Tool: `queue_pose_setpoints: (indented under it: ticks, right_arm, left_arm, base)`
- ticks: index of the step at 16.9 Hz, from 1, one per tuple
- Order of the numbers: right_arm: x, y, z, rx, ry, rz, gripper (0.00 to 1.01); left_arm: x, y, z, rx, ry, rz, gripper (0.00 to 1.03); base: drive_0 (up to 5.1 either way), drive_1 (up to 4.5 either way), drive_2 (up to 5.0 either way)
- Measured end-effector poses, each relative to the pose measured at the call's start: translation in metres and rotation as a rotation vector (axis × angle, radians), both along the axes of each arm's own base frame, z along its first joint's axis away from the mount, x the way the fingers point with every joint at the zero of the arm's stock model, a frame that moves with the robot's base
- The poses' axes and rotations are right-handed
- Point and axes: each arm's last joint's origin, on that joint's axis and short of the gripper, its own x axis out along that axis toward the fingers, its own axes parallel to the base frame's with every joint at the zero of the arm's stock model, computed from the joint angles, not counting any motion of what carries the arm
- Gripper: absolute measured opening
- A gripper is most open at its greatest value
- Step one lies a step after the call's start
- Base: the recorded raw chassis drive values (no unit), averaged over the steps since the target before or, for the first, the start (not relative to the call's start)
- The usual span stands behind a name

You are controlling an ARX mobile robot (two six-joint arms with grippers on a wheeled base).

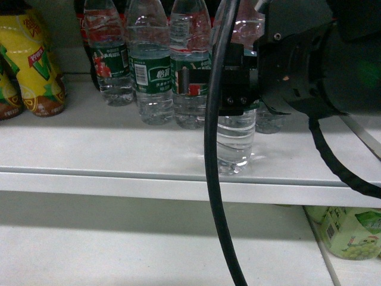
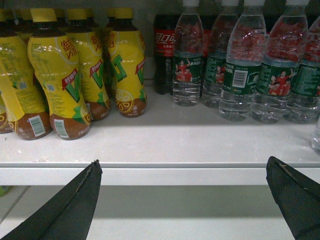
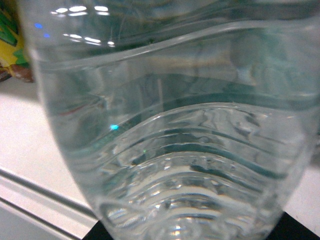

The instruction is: Move water from second to third shelf

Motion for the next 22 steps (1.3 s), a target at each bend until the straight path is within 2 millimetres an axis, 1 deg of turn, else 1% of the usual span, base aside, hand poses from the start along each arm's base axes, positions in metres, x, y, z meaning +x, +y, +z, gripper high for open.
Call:
queue_pose_setpoints:
  ticks: [1,3,6,9,12,15,16,18,22]
  right_arm:
    - [-0.01,-0.006,0.0,0.004,0.004,0.01,0.4]
    - [-0.027,-0.025,0.0,0.008,0.006,0.005,0.4]
    - [-0.055,-0.065,0.004,-0.005,-0.046,-0.056,0.4]
    - [-0.078,-0.1,0.008,-0.016,-0.08,-0.115,0.4]
    - [-0.099,-0.132,0.008,-0.078,-0.073,-0.168,0.4]
    - [-0.121,-0.158,0.018,-0.092,-0.082,-0.224,0.39]
    - [-0.129,-0.164,0.022,-0.088,-0.088,-0.239,0.39]
    - [-0.147,-0.169,0.027,-0.077,-0.092,-0.23,0.39]
    - [-0.174,-0.172,0.036,-0.056,-0.113,-0.211,0.39]
  left_arm:
    - [0.0,0.0,0.0,0.0,0.0,0.0,0.98]
    - [0.0,0.0,0.0,0.0,0.0,0.0,0.98]
    - [0.0,0.0,0.0,0.0,0.0,0.0,0.98]
    - [0.0,0.0,0.0,0.0,0.0,0.0,0.98]
    - [0.0,0.0,0.0,0.0,0.0,0.0,0.98]
    - [0.0,0.0,0.0,0.0,0.0,0.0,0.98]
    - [0.0,0.0,0.0,0.0,0.0,0.0,0.98]
    - [0.0,0.0,0.0,0.0,0.0,0.0,0.98]
    - [0.0,0.0,0.0,0.0,0.0,0.0,0.98]
  base:
    - [0.0,0.0,0.0]
    - [0.0,0.0,0.0]
    - [0.0,0.0,0.0]
    - [0.0,0.0,0.0]
    - [0.0,0.0,0.0]
    - [0.0,0.0,0.0]
    - [0.0,0.0,0.0]
    - [0.0,0.0,0.0]
    - [0.0,0.0,0.0]
